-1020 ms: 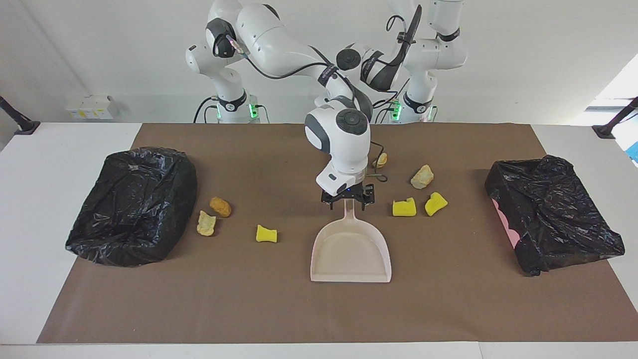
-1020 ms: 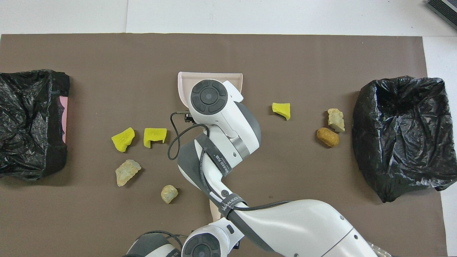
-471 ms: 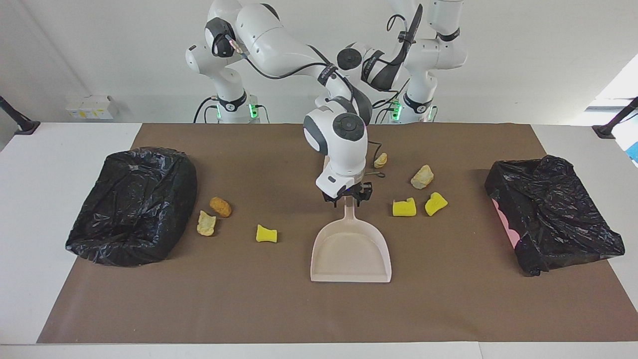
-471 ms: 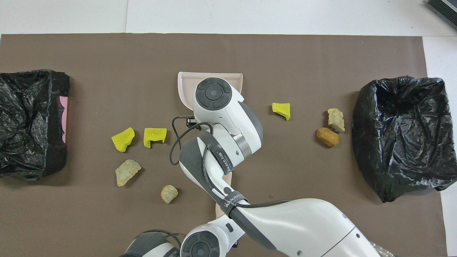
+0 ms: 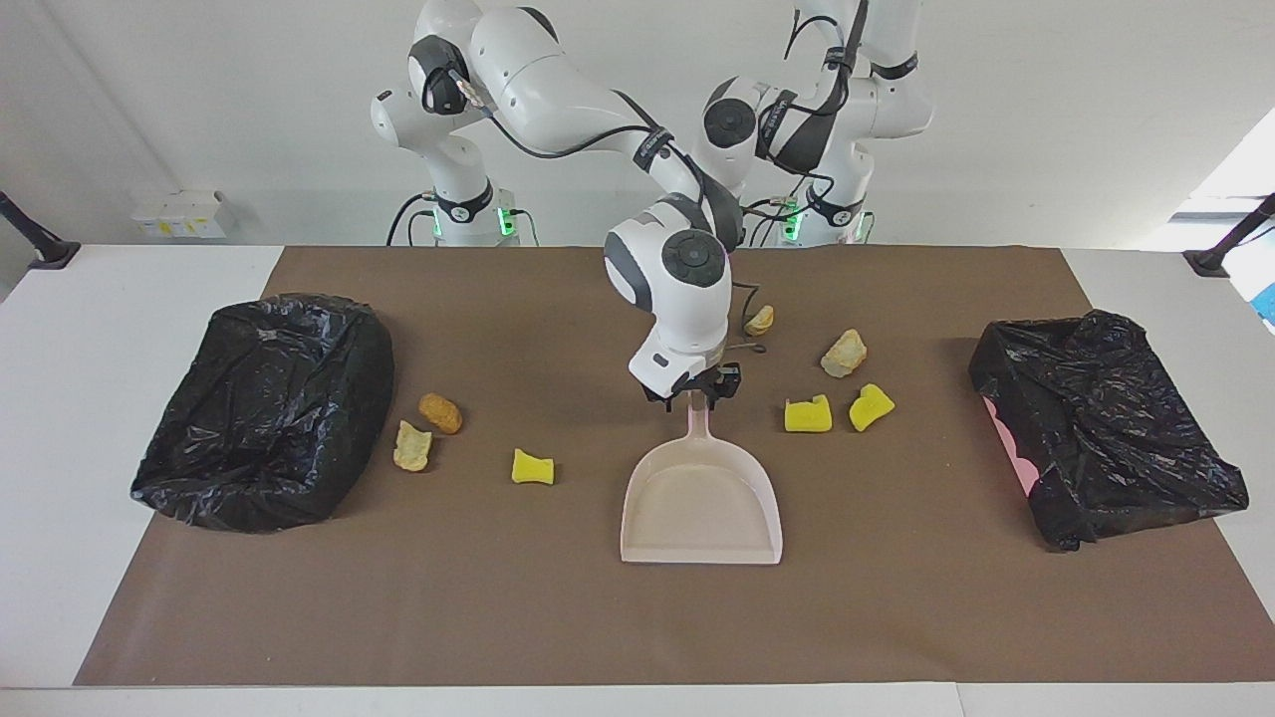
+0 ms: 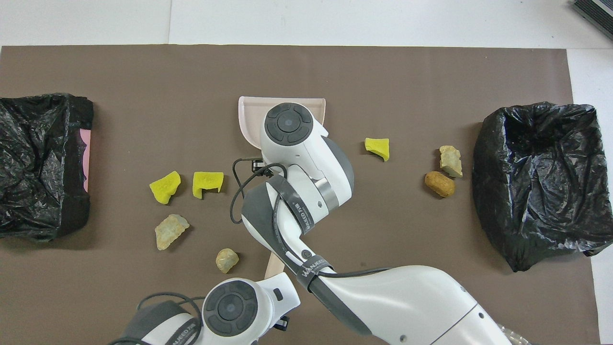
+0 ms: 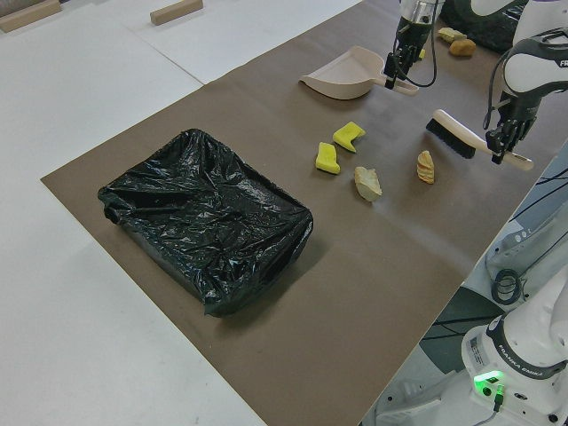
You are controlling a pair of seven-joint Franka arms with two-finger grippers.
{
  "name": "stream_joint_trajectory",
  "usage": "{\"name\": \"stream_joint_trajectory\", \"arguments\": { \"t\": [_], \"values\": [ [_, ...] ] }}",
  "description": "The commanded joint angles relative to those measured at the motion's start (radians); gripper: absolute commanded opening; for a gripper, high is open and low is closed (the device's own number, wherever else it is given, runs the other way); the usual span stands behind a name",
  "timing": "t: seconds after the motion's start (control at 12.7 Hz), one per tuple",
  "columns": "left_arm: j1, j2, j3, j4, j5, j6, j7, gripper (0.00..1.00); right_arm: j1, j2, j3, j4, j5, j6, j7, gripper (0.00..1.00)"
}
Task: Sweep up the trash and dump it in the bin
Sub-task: 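Lift the dustpan with the right gripper while the left gripper lifts the brush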
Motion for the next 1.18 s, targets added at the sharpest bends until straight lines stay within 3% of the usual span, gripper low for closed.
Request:
{"name": "stream_joint_trajectory", "arguments": {
  "t": [0.0, 0.31, 0.63, 0.78, 1.1],
  "values": [
    [0.016, -0.062, 0.101, -0.001, 0.017, -0.104, 0.192, 0.00, -0.015, -0.021, 0.010, -0.023, 0.020, -0.009, -0.028, 0.02],
    [0.019, -0.077, 0.212, -0.007, 0.064, -0.200, 0.442, 0.00, -0.032, -0.031, 0.010, -0.020, 0.020, -0.020, -0.029, 0.00],
    [0.047, -0.071, 0.314, -0.024, 0.109, -0.240, 0.675, 0.00, -0.055, -0.111, 0.005, -0.023, 0.012, -0.092, -0.070, 0.00],
    [0.072, -0.077, 0.318, -0.039, 0.123, -0.240, 0.830, 0.00, -0.080, -0.156, 0.004, -0.028, 0.012, -0.142, -0.164, 0.00],
    [0.089, -0.077, 0.318, -0.079, 0.184, -0.238, 0.975, 0.00, -0.145, -0.229, 0.001, -0.038, -0.003, -0.263, -0.519, 0.00]
  ]
}}
